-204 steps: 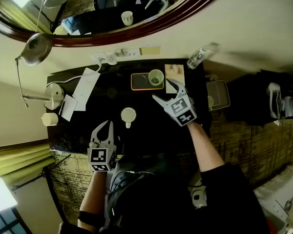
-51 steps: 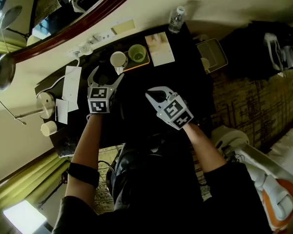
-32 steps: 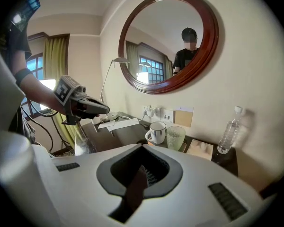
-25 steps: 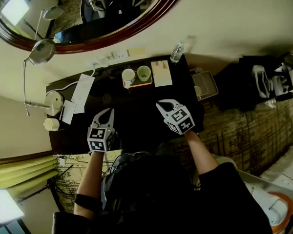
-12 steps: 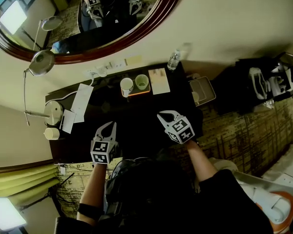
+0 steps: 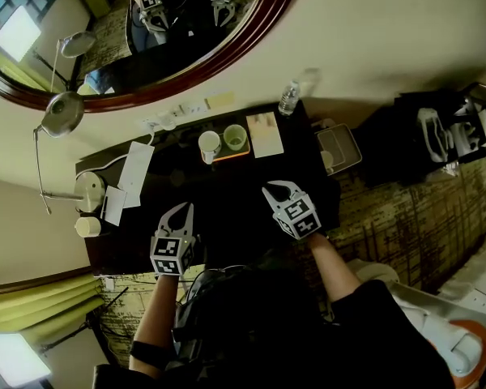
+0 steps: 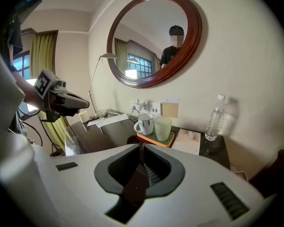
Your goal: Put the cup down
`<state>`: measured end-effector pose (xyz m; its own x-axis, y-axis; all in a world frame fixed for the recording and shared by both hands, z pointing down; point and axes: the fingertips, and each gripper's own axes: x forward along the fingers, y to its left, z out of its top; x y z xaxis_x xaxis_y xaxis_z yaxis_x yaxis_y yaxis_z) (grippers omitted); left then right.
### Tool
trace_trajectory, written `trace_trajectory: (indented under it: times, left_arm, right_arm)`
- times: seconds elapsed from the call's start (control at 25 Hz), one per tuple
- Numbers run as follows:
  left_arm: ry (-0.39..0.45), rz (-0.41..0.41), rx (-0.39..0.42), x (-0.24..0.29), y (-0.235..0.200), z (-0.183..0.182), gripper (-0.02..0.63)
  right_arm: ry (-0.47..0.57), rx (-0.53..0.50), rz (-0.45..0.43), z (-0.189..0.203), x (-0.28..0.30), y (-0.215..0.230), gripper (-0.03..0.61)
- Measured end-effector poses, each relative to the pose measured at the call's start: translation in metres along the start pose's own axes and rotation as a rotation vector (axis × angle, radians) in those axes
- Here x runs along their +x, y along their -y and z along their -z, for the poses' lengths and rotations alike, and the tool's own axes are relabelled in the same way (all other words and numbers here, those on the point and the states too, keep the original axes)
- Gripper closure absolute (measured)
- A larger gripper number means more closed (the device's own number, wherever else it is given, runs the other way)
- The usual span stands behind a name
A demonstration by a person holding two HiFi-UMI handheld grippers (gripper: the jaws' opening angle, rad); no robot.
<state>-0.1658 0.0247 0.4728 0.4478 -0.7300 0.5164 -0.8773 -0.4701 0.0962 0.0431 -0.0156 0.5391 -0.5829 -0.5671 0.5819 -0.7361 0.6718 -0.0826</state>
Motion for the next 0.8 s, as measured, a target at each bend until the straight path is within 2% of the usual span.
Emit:
trace_trajectory:
  times: [0.12, 0.24, 0.32, 0.4, 0.6, 0.8]
  left_arm:
    - [-0.004, -0.003, -0.009, 0.004, -0.001, 0.000, 0.610]
    - [-0.022, -0.026, -0.019, 0.010, -0.005, 0.004, 0.610]
    - [-0.025, -0.026, -0.017, 0.015, -0.003, 0.002, 0.610]
    - [-0.023, -0.023, -0.015, 0.021, 0.001, -0.002, 0.610]
    - [-0.035, -0.040, -0.028, 0.035, 0.005, -0.006, 0.610]
    - [-0.043, -0.078, -0.025, 0.051, -0.004, 0.003, 0.610]
  right_arm:
    - [-0.016, 0.006, -0.012, 0.001, 0.010, 0.005, 0.409]
    - [-0.019, 0.003, -0.043, -0.002, 0.026, 0.009, 0.305]
    - [-0.013, -0.015, -0.042, 0.003, 0.043, 0.021, 0.193]
    - [-0.004, -0.019, -0.036, 0.001, 0.057, 0.031, 0.132]
    - [0.017, -0.008, -0.039, -0.024, 0.090, 0.051, 0.083]
    - [0.008, -0.086, -0.059, -0.032, 0.131, 0.070, 0.074]
